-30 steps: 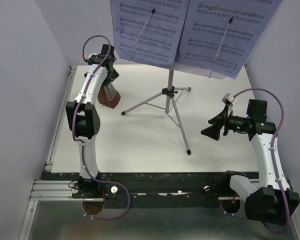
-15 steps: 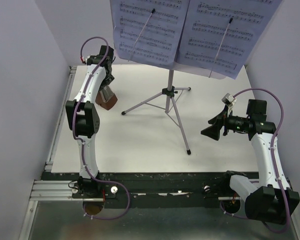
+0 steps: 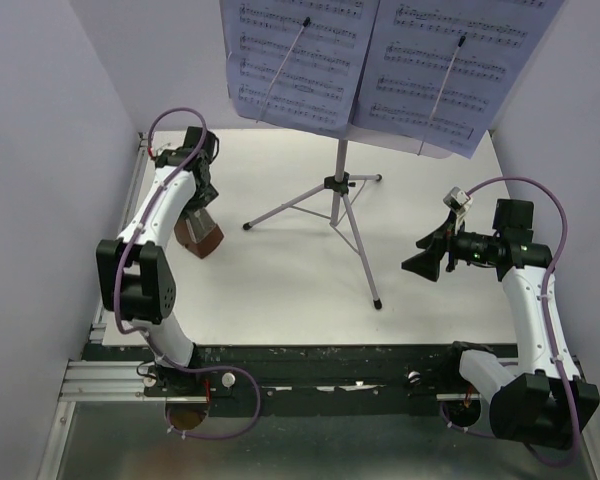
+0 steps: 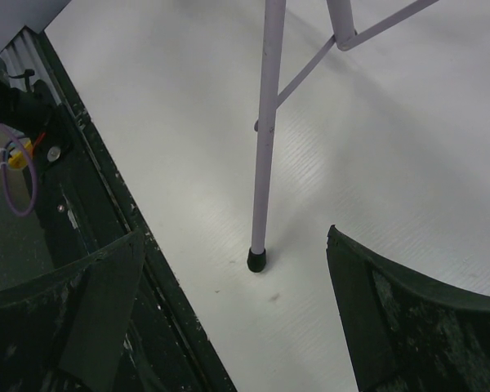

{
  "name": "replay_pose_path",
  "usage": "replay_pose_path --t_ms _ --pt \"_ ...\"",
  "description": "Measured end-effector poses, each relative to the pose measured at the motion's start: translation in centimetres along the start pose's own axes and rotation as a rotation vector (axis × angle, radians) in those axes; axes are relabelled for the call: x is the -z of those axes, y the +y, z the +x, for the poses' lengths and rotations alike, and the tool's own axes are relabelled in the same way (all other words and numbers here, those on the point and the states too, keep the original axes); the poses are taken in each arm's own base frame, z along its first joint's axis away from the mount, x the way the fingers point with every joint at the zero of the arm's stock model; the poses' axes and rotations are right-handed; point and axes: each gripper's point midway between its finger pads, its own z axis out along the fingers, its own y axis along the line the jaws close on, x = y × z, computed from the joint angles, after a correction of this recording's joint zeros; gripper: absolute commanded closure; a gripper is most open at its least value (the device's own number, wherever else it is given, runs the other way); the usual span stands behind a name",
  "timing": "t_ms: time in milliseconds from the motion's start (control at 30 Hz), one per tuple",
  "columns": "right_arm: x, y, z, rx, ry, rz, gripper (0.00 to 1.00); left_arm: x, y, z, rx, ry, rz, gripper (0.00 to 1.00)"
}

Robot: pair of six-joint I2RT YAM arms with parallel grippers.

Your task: Set up the instrument practice props

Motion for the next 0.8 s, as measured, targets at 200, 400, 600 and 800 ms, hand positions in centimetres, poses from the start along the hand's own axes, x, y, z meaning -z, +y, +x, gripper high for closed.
replay_pose_path --t_ms 200,400,600,800 --pt "0.1 0.3 -0.1 0.008 -0.006 -0.004 0.0 3.4 3.7 5.9 -0.057 0.016 0.064 0.73" --pt "0.1 0.4 -0.1 0.009 -0.007 -0.009 0.0 7.8 2.5 12.3 -0.127 0.06 0.213 0.72" --pt "0.2 0.7 -0.1 0.021 -0.008 -0.01 0.0 11.2 -1.1 17.1 -0.095 0.108 0.304 0.61" --pt "0.2 1.1 -0.1 0.042 -0.007 -0.02 0.01 13.8 -5.6 20.6 -0.091 0.151 0.337 0.21"
